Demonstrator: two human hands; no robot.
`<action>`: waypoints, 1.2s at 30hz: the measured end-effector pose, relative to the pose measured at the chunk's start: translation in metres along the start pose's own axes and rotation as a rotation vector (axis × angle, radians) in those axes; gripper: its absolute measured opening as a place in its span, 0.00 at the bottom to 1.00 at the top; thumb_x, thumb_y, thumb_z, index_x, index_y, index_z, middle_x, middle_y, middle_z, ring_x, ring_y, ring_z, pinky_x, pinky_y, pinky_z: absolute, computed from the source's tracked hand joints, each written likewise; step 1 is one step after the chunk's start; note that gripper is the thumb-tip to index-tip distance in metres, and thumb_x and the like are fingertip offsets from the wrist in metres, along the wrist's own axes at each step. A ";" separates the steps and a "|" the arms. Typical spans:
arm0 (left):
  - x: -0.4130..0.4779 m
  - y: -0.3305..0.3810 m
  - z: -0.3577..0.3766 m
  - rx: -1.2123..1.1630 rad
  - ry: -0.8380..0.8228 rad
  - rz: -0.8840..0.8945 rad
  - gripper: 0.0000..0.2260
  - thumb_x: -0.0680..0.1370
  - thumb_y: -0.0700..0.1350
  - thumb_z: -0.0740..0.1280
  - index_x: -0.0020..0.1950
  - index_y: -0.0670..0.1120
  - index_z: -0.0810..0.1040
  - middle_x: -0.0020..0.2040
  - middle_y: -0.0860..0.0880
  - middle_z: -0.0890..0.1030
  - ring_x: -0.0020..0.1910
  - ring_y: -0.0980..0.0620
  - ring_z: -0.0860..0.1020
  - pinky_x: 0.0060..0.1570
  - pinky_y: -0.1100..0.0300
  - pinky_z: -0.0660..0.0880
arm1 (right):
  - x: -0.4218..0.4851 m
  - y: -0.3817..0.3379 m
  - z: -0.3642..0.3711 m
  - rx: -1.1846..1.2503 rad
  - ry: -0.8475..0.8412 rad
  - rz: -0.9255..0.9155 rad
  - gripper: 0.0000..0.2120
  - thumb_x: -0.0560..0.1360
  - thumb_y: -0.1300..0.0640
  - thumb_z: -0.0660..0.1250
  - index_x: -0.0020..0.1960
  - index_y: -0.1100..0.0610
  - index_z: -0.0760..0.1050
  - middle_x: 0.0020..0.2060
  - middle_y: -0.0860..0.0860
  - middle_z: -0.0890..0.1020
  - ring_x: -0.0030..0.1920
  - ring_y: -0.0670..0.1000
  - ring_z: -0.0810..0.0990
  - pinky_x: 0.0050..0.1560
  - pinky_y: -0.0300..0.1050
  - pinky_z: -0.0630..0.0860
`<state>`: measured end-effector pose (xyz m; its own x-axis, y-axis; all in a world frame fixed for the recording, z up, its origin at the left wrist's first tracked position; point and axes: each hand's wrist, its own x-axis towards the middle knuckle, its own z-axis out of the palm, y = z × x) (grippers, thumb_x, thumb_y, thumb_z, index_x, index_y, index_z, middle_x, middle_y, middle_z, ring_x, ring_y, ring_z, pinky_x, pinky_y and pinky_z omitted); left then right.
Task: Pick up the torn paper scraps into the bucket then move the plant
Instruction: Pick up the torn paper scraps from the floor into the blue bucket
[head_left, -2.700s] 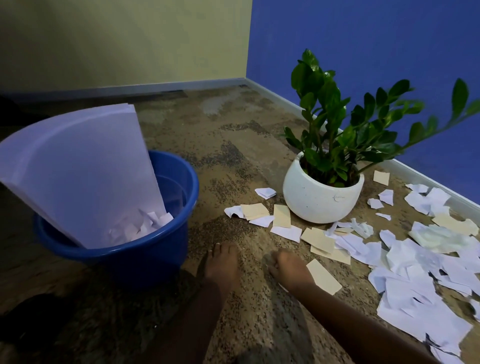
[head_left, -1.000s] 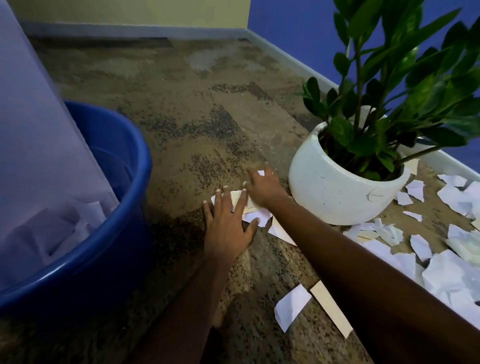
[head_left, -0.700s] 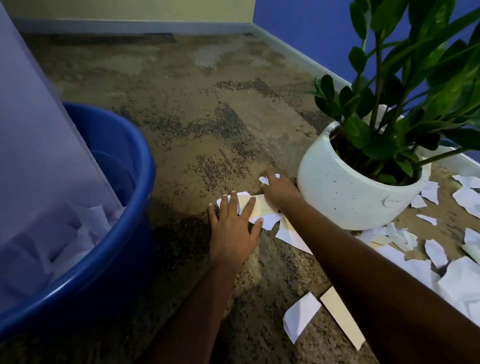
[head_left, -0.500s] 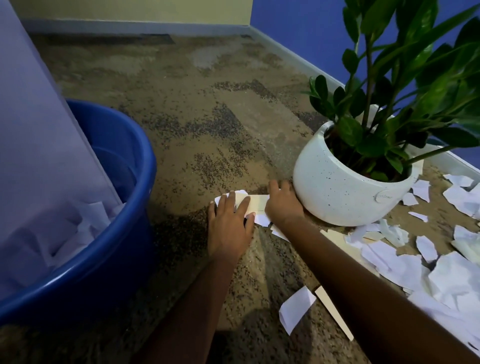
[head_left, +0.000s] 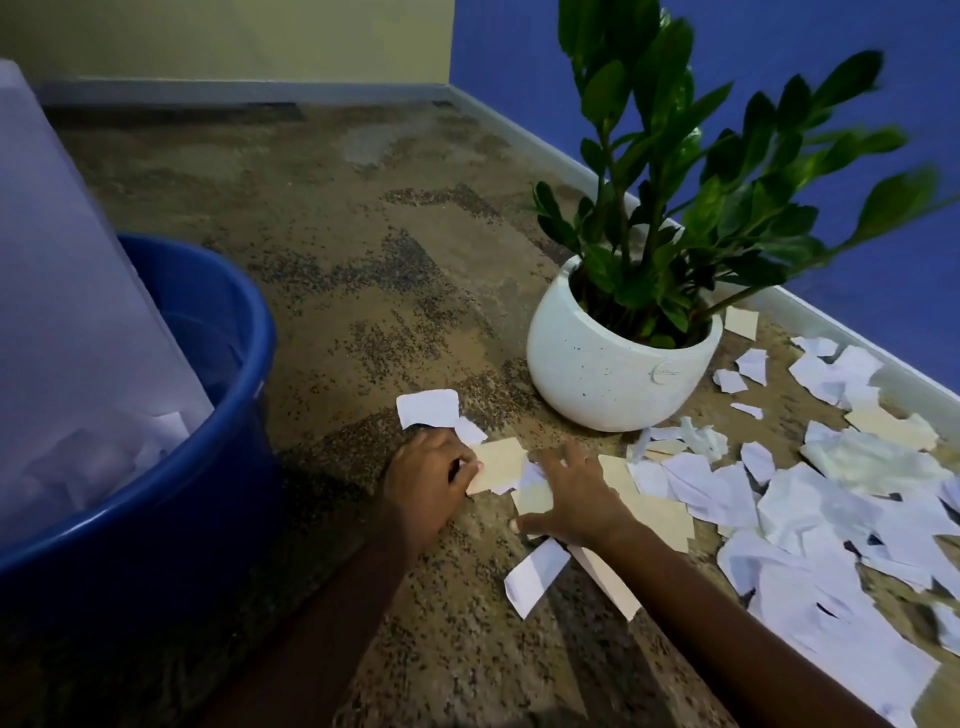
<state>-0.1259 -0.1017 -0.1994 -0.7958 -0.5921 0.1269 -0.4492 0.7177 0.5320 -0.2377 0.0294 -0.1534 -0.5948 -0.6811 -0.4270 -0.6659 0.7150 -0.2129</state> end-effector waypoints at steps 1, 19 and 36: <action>0.000 0.003 -0.002 0.011 -0.004 0.004 0.11 0.77 0.50 0.65 0.48 0.44 0.82 0.52 0.47 0.81 0.56 0.47 0.75 0.52 0.56 0.69 | -0.001 0.001 0.000 0.023 0.014 -0.004 0.39 0.68 0.45 0.72 0.73 0.52 0.58 0.71 0.55 0.60 0.72 0.61 0.57 0.70 0.55 0.64; 0.048 0.006 -0.019 0.123 -0.336 -0.330 0.40 0.72 0.63 0.67 0.78 0.53 0.53 0.78 0.40 0.48 0.78 0.40 0.45 0.75 0.42 0.45 | -0.011 0.024 -0.063 0.407 0.043 0.130 0.21 0.72 0.51 0.71 0.60 0.63 0.74 0.55 0.58 0.78 0.51 0.54 0.74 0.41 0.42 0.69; 0.034 0.026 -0.028 0.117 -0.145 -0.251 0.14 0.79 0.35 0.58 0.61 0.40 0.78 0.65 0.40 0.74 0.61 0.43 0.76 0.61 0.54 0.72 | 0.019 -0.037 -0.008 0.743 0.091 0.108 0.16 0.69 0.52 0.74 0.36 0.57 0.68 0.42 0.55 0.70 0.43 0.51 0.69 0.32 0.40 0.60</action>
<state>-0.1533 -0.1136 -0.1573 -0.6997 -0.7040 -0.1218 -0.6763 0.5977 0.4305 -0.2277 -0.0115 -0.1463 -0.6961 -0.5885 -0.4113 -0.1427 0.6748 -0.7241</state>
